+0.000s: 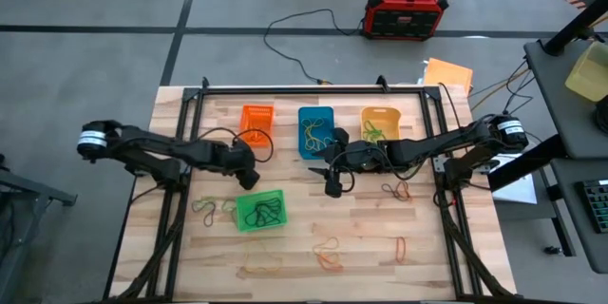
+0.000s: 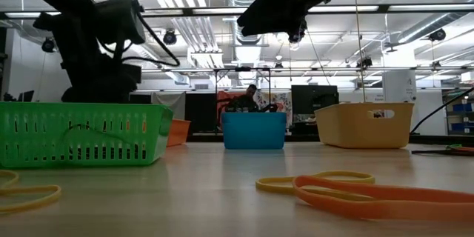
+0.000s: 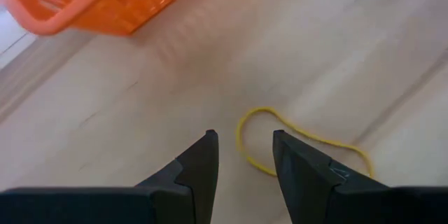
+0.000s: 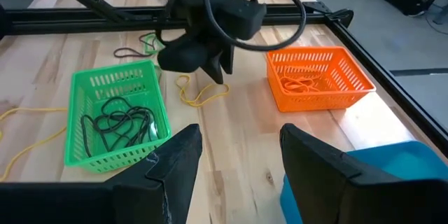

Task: Sort rubber bands into baskets
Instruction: Put the yellow rubberband into the blue bin

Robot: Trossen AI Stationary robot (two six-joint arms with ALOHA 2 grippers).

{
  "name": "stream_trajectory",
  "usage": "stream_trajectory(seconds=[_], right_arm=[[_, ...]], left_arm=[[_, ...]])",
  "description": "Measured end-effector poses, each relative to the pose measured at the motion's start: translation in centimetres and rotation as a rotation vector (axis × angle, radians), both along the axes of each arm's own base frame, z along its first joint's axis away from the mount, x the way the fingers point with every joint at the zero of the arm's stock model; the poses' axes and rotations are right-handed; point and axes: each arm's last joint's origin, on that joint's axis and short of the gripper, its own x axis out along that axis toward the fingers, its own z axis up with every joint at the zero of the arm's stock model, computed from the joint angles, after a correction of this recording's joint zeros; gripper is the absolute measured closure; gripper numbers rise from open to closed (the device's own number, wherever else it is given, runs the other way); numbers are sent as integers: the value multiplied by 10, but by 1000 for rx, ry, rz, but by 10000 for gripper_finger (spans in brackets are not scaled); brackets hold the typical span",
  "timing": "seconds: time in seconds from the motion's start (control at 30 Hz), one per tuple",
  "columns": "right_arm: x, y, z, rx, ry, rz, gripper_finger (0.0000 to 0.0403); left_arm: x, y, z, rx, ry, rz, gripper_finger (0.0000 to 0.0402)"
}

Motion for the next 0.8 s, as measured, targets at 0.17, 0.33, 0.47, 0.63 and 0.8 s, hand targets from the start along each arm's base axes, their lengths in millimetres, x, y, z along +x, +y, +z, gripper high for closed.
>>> stream_trajectory(seconds=[0.17, 0.33, 0.47, 0.63, 0.8], right_arm=[[0, 0, 0, 0, 0, 0, 213], [0, 0, 0, 0, 1, 0, 213], [0, 0, 0, -1, 2, 0, 213], [0, 0, 0, -1, 4, 0, 213], [0, 0, 0, -1, 4, 0, 213]], left_arm=[[2, 3, -8, -6, 37, 15, 281], [5, 4, -14, -26, 52, 12, 281], [8, 4, -19, -32, 67, 3, 294], [9, 3, -21, -50, 70, -5, 352], [9, 3, -18, -52, 53, -19, 394]])
